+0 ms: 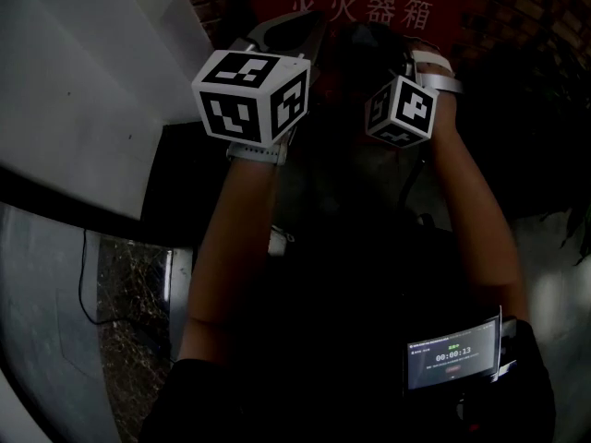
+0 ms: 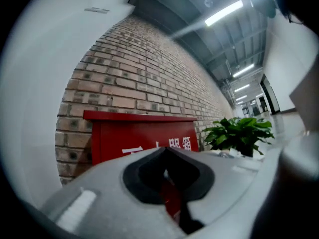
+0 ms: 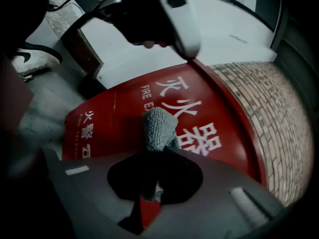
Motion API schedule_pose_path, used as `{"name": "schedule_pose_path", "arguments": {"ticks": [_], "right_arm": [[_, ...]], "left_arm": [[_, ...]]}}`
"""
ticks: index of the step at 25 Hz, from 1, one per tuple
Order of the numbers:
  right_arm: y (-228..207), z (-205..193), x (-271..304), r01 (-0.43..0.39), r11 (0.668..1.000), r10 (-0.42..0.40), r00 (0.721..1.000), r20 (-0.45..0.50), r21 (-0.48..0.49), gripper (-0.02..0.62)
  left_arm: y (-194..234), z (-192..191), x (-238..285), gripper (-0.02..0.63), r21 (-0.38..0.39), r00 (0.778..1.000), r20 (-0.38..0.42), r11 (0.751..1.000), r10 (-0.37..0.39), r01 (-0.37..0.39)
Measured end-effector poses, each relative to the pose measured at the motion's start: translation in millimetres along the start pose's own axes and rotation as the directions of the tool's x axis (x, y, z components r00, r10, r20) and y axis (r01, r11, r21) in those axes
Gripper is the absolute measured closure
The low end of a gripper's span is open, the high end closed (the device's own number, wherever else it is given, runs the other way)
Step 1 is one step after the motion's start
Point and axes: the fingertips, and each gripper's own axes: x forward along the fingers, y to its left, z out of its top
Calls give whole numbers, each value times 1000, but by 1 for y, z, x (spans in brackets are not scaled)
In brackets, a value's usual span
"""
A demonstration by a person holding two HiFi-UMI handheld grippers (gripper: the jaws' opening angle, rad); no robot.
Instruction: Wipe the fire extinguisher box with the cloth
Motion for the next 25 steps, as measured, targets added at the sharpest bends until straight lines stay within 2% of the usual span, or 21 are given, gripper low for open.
{"name": "schedule_pose_path", "arguments": {"ticks": [5,14,18,21,25], "right_arm": [[48,-12,9,-76,997,76,997,-32,3,568],[114,-32,19,-178,984,180,982,-52,25,567],[156,-42,23,-244,970,244,968,-65,17,568],[196,-50,32,-288,956,284,955,-79,-47,568],[243,-64,43,-383,920,374,921,-113,-78,568]], "left_arm": [[-12,-21,8,606,-14,1000,-17,1000,-9,9],[-18,-134,23,606,-62,983,-186,998,-13,2],[-21,-177,23,606,-102,972,-233,995,-26,2],[-20,-204,23,606,-121,968,-249,993,-31,1],[-17,-231,23,606,-135,966,-254,991,-51,17]]}}
